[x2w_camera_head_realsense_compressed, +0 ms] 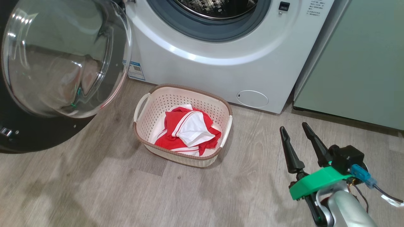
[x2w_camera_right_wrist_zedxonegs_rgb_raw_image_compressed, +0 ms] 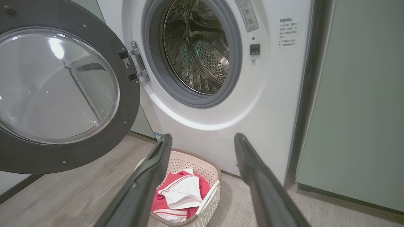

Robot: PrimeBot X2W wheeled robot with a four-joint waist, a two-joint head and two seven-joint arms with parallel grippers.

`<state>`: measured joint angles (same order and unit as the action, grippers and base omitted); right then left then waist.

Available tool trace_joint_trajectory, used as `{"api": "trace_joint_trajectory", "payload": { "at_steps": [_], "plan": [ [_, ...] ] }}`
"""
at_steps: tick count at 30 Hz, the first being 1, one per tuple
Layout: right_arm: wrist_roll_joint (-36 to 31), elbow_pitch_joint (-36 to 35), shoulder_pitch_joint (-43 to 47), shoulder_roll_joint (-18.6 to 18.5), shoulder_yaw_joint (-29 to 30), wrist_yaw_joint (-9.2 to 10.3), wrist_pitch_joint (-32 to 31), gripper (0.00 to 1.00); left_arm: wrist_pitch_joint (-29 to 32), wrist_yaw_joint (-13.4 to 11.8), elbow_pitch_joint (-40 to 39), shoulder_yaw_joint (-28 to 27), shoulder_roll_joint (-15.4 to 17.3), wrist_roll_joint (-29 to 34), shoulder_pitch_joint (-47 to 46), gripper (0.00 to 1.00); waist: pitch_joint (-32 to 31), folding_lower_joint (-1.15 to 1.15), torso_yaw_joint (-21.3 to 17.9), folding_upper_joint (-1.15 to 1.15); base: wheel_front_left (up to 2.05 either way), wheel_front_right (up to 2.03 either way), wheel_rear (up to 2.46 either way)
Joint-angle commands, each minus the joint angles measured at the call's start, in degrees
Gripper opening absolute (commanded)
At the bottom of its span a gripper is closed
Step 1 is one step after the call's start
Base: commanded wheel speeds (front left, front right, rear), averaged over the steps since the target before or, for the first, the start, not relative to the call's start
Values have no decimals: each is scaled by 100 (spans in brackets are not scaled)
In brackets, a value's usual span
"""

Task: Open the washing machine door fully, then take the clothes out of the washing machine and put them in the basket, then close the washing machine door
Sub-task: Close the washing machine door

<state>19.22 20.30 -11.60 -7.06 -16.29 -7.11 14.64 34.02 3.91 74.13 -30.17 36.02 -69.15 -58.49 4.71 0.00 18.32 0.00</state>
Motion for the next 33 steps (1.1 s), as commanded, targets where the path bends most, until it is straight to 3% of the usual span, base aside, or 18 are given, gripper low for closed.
{"api": "trace_joint_trajectory", "payload": {
  "at_steps": [1,7,18,33],
  "plan": [
    [-34,-169,-162,-42,-100,-37,36,100,88,50,-162,12,267,-6,-153,0,5,0,2,0,0,0,0],
    [-46,-164,-134,-35,-50,-37,36,100,350,92,-117,-11,103,-101,-155,0,-37,0,46,0,0,0,0],
    [-12,-142,92,68,12,-37,36,100,1368,340,-353,252,-504,-165,28,0,-450,0,177,0,0,0,0],
    [3,-191,252,69,102,-37,36,100,2306,357,-2430,684,-2139,-578,1349,0,-601,0,34,0,0,0,0]
  ]
}}
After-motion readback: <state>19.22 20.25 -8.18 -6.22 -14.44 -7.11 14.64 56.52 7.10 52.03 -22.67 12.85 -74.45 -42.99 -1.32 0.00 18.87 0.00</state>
